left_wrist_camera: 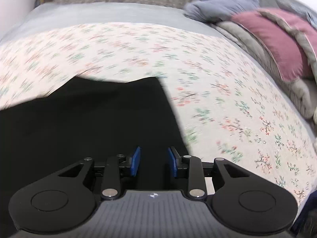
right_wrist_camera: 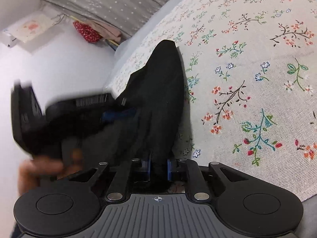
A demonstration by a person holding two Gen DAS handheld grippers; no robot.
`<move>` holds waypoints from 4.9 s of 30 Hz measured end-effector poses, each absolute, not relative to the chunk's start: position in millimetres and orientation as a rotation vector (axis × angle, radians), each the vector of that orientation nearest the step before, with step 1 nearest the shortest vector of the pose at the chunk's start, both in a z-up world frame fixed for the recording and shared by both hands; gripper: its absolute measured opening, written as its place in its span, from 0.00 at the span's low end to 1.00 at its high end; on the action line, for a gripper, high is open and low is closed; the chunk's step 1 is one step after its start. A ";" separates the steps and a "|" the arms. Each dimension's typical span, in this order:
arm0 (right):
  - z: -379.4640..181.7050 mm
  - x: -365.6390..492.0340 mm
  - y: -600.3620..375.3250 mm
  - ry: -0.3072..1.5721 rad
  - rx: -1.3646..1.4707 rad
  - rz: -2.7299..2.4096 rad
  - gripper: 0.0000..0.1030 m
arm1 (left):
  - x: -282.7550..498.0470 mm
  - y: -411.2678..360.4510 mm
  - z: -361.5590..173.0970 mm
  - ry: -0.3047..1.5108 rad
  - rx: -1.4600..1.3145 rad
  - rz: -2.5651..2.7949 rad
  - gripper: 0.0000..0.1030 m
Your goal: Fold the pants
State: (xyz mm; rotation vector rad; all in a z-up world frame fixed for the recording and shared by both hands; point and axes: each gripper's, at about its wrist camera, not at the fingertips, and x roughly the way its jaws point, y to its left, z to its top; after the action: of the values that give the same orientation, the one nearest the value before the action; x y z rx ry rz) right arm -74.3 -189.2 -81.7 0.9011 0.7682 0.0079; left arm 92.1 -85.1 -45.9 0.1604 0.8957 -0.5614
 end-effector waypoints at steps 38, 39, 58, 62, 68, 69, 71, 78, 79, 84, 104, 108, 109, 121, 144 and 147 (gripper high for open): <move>-108.1 -60.5 -212.2 0.825 1.007 0.023 0.10 | 173.7 -192.8 -60.9 0.894 0.303 -0.435 0.78; -108.6 -60.9 -213.0 0.824 1.011 0.025 0.10 | 169.3 -191.0 -56.2 0.878 0.318 -0.423 0.78; -66.3 -71.0 -174.6 0.761 0.654 0.009 0.10 | 110.2 -242.9 -96.5 0.742 1.126 -0.272 0.46; -63.7 -72.3 -175.9 0.762 0.672 0.026 0.10 | 107.1 -241.7 -106.6 0.736 1.188 -0.260 0.26; -50.3 -75.4 -190.9 0.745 0.716 0.067 0.09 | 114.6 -240.4 -66.5 0.754 0.962 -0.248 0.23; -47.2 -76.9 -196.4 0.735 0.721 0.080 0.09 | 118.4 -237.8 -58.1 0.756 0.904 -0.252 0.23; -41.7 -78.0 -206.8 0.714 0.753 0.101 0.09 | 121.7 -232.7 -37.2 0.751 0.783 -0.261 0.23; -6.6 -102.6 -256.7 0.651 0.709 0.146 0.09 | 104.6 -262.8 17.6 0.764 0.493 -0.365 0.23; -1.5 -106.9 -265.0 0.649 0.684 0.149 0.09 | 98.6 -272.5 21.9 0.760 0.480 -0.387 0.23; 16.5 -136.7 -310.4 0.620 0.620 0.101 0.09 | 79.3 -328.0 31.0 0.764 0.403 -0.456 0.23; -1.1 -213.1 -365.2 0.624 0.589 -0.147 0.09 | 64.3 -396.9 -23.9 0.835 0.397 -0.527 0.24; 1.2 -204.4 -363.5 0.610 0.542 -0.156 0.09 | 65.2 -388.2 -15.2 0.826 0.355 -0.529 0.23; 3.5 -203.5 -360.9 0.606 0.524 -0.160 0.09 | 65.8 -384.8 -13.3 0.826 0.342 -0.532 0.23; 30.5 -183.5 -294.8 0.526 0.190 -0.154 0.09 | 81.5 -309.1 24.7 0.808 0.190 -0.617 0.23; 22.0 -99.7 -86.6 0.509 -0.119 0.152 0.09 | 139.0 -70.7 21.4 0.793 -0.069 -0.553 0.23; 11.8 -85.3 -55.4 0.531 -0.139 0.184 0.09 | 147.1 -39.6 8.8 0.805 -0.102 -0.514 0.23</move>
State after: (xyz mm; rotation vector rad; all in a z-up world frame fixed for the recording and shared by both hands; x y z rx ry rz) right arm -85.3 -55.4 11.8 -0.1391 0.5314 0.1841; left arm 147.1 -39.6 8.8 -0.1024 0.8055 -0.5142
